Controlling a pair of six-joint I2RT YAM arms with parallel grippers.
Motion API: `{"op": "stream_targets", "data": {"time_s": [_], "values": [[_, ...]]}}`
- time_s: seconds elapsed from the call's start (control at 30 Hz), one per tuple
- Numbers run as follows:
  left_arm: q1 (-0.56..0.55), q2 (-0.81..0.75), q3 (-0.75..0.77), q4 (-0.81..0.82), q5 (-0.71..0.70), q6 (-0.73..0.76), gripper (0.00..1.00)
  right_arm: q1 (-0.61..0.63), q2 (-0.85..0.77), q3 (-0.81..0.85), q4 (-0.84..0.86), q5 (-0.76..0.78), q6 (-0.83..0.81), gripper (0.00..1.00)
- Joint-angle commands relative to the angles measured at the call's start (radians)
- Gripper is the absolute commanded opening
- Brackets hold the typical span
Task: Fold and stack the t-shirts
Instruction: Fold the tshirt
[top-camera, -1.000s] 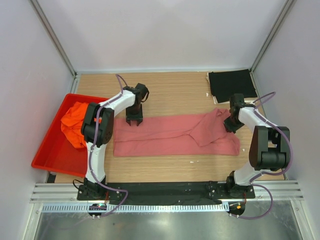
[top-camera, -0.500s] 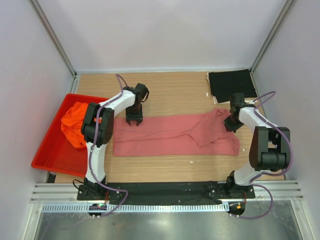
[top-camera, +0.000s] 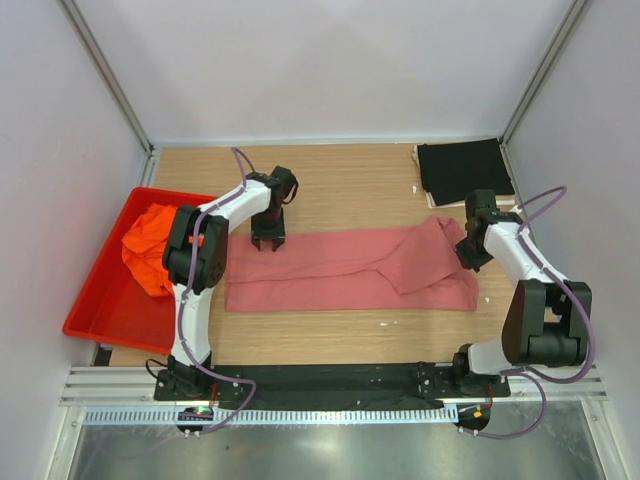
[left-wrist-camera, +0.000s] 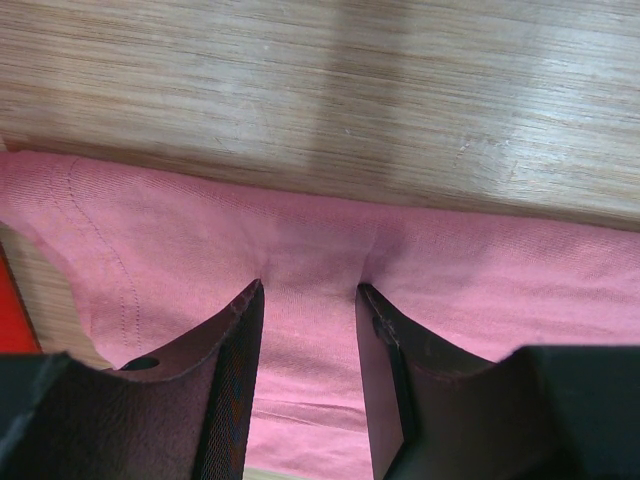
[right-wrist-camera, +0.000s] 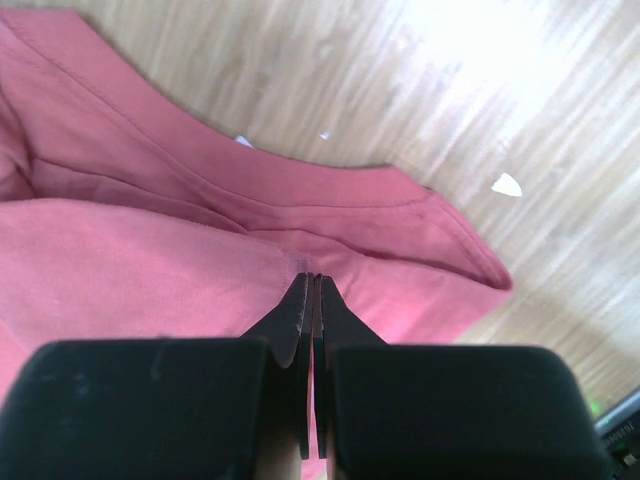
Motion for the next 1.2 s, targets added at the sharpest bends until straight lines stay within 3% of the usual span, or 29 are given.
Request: {"op": "stream_targets", "data": {"time_s": [0.0, 0.97, 1.17], "values": [[0.007, 0.033, 0.01, 0.007, -0.057, -0.005, 0.43, -0.001, -0.052, -0.028, -0.042, 0.05, 0.047, 0.01], [0.007, 0.029, 0.018, -0.005, -0.06, -0.006, 0.43, -0.001, -0.295, -0.229, -0.097, 0.055, 0.143, 0.01], [-0.004, -0.108, 0.05, -0.017, -0.004, 0.009, 0.45, 0.001, -0.325, -0.244, -0.058, 0.017, 0.134, 0.01]]}}
